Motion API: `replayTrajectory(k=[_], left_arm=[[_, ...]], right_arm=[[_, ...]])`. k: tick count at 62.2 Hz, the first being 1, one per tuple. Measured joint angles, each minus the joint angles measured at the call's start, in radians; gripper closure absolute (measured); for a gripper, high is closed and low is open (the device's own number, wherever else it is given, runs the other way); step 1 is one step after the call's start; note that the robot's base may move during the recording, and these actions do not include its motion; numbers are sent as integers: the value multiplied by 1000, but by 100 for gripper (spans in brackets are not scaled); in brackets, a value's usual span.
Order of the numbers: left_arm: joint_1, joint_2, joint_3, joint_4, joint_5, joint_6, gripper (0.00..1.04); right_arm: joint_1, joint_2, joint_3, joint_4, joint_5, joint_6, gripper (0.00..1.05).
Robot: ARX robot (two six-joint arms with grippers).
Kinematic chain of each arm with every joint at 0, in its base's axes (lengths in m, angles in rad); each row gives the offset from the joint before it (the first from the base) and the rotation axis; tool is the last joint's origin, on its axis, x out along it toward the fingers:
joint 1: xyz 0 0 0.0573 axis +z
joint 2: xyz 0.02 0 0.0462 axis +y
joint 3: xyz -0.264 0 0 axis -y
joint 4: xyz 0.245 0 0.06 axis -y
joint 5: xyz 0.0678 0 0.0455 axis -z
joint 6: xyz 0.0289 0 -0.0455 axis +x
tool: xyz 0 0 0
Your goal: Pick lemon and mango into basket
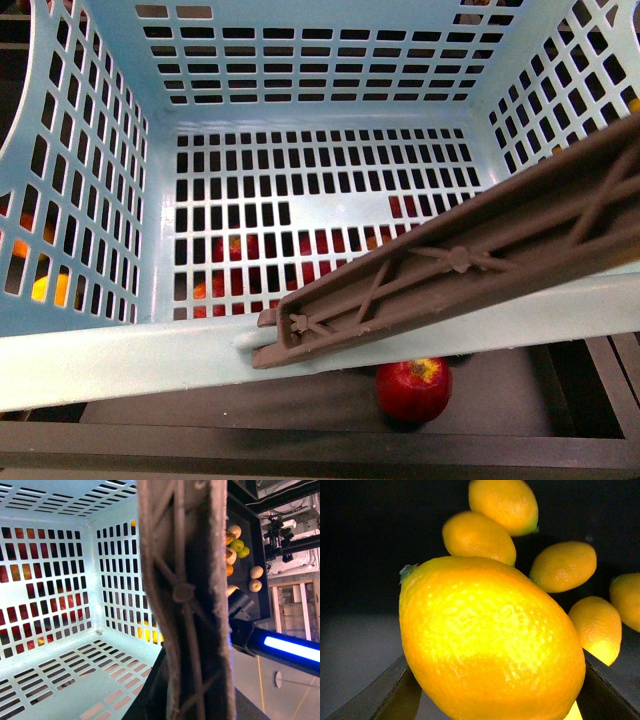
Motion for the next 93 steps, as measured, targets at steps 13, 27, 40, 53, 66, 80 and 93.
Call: replayTrajectory(k=[13,27,40,53,66,80,93], left_arm=[[0,0,0,0,0,0,99],[0,0,0,0,0,0,99],[0,0,0,0,0,0,99],[0,0,0,0,0,0,99],[0,0,0,0,1,0,99],[0,0,0,0,1,0,99],[0,0,0,0,1,0,99]], right_arm=[[-9,-308,-209,0,-124,98,33],[44,-663,-343,-58,-182,276,33],[196,-937,-360,-100,-137,456,33],[442,-1072,-364,-86,18,649,33],[659,-1060,-409,-70,168,695,33],[778,-1032,-455,-53,213,691,33],[810,-1032,-476,-36,214,691,31]])
